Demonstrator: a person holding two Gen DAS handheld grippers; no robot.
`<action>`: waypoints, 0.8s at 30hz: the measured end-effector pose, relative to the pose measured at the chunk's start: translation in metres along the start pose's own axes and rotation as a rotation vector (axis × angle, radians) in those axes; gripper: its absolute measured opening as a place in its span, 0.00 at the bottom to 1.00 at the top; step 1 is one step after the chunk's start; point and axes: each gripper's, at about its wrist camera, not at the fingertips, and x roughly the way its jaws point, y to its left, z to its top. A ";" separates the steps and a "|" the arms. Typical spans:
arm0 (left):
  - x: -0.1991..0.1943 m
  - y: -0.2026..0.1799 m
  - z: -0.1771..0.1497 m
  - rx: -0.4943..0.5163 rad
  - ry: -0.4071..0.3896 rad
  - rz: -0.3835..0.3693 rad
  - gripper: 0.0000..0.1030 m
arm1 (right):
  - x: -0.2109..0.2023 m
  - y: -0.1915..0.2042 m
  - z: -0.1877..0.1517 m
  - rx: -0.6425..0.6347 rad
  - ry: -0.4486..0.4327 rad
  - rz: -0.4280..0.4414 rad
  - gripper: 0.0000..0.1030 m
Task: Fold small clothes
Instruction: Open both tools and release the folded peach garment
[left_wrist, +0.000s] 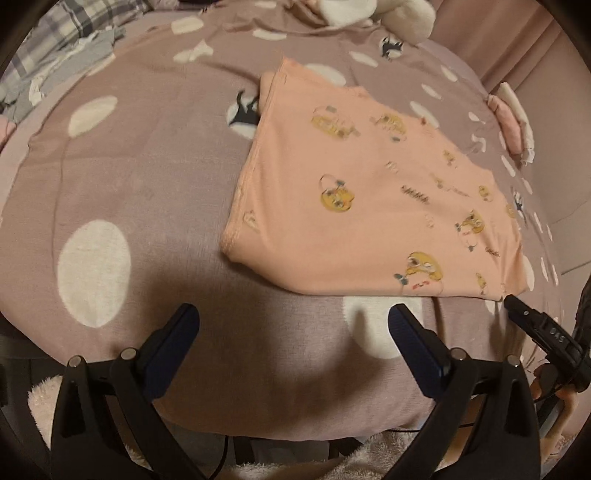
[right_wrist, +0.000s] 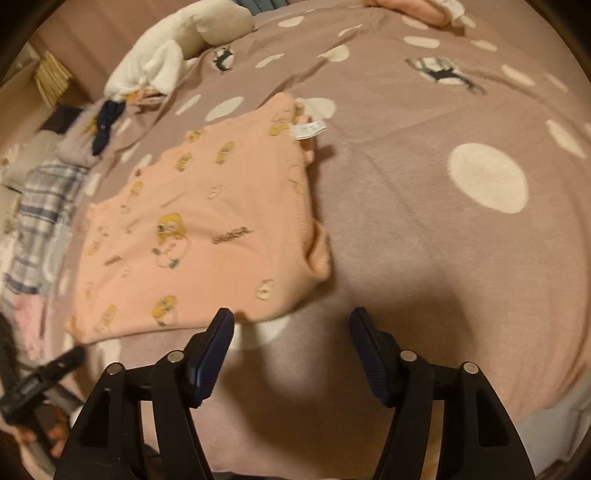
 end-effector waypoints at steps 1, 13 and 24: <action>-0.002 -0.001 0.000 0.006 -0.010 0.000 0.99 | -0.001 0.000 0.000 0.003 -0.007 -0.037 0.73; -0.029 -0.037 0.001 0.104 -0.162 -0.036 0.99 | -0.011 -0.013 -0.004 0.082 0.023 0.016 0.77; -0.033 -0.047 -0.004 0.115 -0.158 -0.083 0.99 | 0.003 -0.022 -0.003 0.225 0.055 0.288 0.82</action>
